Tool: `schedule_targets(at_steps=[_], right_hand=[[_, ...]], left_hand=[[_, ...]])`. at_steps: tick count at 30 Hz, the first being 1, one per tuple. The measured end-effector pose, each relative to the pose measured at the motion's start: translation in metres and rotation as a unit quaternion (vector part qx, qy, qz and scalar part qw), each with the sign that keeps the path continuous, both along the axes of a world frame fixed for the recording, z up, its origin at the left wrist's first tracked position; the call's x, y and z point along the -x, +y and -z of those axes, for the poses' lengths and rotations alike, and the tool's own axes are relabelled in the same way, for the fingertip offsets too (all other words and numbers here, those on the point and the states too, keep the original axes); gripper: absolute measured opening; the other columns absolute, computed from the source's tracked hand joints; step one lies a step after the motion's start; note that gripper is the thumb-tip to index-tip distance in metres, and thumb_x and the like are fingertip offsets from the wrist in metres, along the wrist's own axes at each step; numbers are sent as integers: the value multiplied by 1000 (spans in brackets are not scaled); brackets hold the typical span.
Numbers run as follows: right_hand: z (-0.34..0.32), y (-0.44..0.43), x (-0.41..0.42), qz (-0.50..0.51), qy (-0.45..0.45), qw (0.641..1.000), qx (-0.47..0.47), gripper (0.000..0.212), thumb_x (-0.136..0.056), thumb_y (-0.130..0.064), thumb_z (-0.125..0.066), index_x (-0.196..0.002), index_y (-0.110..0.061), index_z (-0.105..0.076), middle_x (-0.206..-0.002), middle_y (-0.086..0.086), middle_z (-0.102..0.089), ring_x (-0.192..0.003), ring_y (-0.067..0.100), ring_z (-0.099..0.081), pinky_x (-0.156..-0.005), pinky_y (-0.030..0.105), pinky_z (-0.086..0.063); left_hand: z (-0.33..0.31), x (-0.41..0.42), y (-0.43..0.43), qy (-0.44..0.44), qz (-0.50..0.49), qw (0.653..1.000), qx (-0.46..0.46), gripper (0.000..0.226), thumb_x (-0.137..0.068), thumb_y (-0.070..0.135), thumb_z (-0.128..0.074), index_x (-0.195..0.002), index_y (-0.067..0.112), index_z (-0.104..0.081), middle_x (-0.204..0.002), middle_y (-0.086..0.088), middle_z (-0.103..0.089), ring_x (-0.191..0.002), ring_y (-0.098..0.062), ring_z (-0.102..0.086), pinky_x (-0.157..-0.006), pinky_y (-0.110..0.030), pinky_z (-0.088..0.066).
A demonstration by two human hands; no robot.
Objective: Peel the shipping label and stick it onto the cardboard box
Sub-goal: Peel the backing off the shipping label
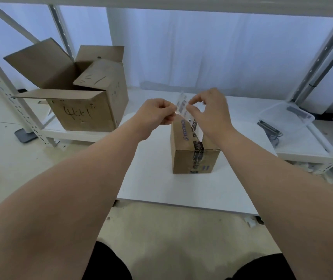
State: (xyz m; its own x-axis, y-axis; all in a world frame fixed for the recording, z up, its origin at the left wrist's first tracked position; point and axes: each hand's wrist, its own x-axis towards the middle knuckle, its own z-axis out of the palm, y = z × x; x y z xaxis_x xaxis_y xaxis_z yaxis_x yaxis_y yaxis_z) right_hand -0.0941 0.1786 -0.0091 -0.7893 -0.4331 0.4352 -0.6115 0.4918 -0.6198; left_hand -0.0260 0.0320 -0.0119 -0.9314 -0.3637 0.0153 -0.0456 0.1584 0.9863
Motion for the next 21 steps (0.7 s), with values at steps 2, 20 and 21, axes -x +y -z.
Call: schedule_targets(at_steps=[2, 20, 21], right_hand=[[-4, -6, -10, -71, -131, 984, 95, 8, -86, -21, -67, -83, -13, -67, -78, -1, -63, -74, 13, -59, -72, 27, -49], [-5, 4, -2, -143, -303, 925, 180, 8, -86, -10, -67, -92, -9, -72, -83, 6, -70, -74, 12, -65, -77, 23, -57], [-5, 4, -2, -142, -303, 925, 182, 7, -85, -10, -68, -91, -10, -73, -84, 6, -70, -74, 13, -65, -78, 25, -58]], left_hand=[[-2, 0, 4, 14, 8, 1000, 8, 15, -92, 9, -58, -77, 10, -60, -73, -3, -60, -64, -10, -58, -64, -17, -54], [-8, -6, -2, 14, 80, 996, -31, 8, -91, 12, -60, -85, 10, -65, -88, -4, -66, -85, -11, -64, -79, -14, -53], [-9, -6, -2, 15, 82, 996, -33, 8, -91, 12, -60, -85, 10, -65, -88, -5, -66, -84, -11, -64, -79, -14, -53]])
